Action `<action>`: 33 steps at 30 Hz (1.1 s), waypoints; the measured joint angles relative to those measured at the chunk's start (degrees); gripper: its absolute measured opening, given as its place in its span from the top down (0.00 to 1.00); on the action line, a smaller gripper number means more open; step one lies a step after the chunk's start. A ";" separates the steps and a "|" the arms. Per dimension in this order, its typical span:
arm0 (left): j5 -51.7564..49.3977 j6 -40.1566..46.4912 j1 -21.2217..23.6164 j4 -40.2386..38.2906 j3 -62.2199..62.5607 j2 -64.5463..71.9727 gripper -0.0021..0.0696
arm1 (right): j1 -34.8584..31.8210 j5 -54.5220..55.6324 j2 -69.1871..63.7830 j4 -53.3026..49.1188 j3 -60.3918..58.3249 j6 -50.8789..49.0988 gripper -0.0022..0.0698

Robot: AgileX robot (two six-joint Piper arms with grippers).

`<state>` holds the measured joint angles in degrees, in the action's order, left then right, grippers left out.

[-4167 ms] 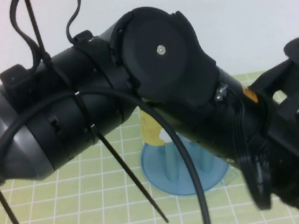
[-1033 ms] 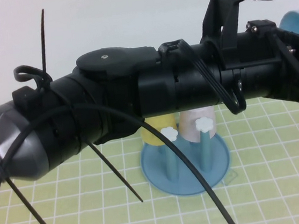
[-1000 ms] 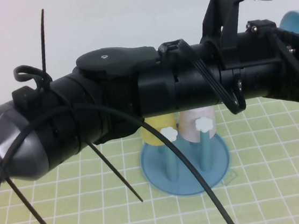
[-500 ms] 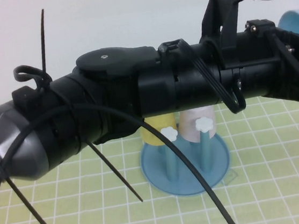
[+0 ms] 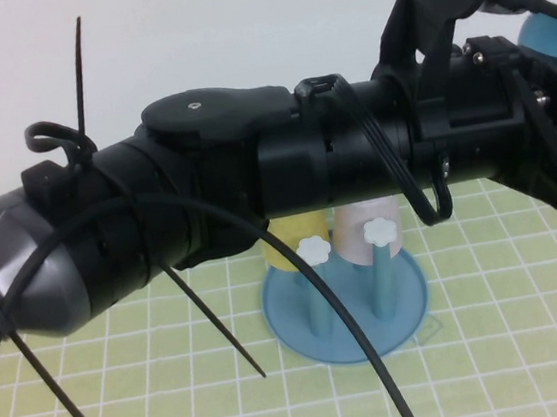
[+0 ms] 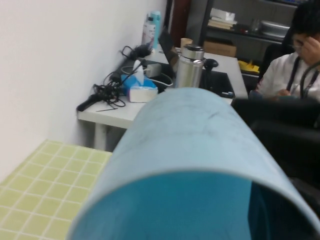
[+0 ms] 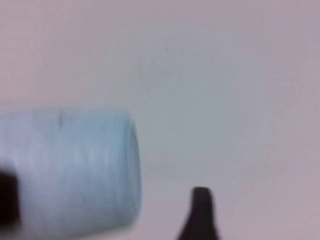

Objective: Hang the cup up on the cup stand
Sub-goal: Adjust the cup with two arms

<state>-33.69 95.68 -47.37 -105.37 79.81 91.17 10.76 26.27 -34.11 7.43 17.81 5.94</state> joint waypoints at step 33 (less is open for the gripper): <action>14.92 -6.84 -7.44 0.00 0.10 0.00 0.97 | 0.00 2.54 -3.53 -24.23 0.00 -114.16 0.02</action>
<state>-18.77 88.84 -54.81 -105.37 79.91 91.17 10.76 28.81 -37.64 -16.80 17.81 -108.22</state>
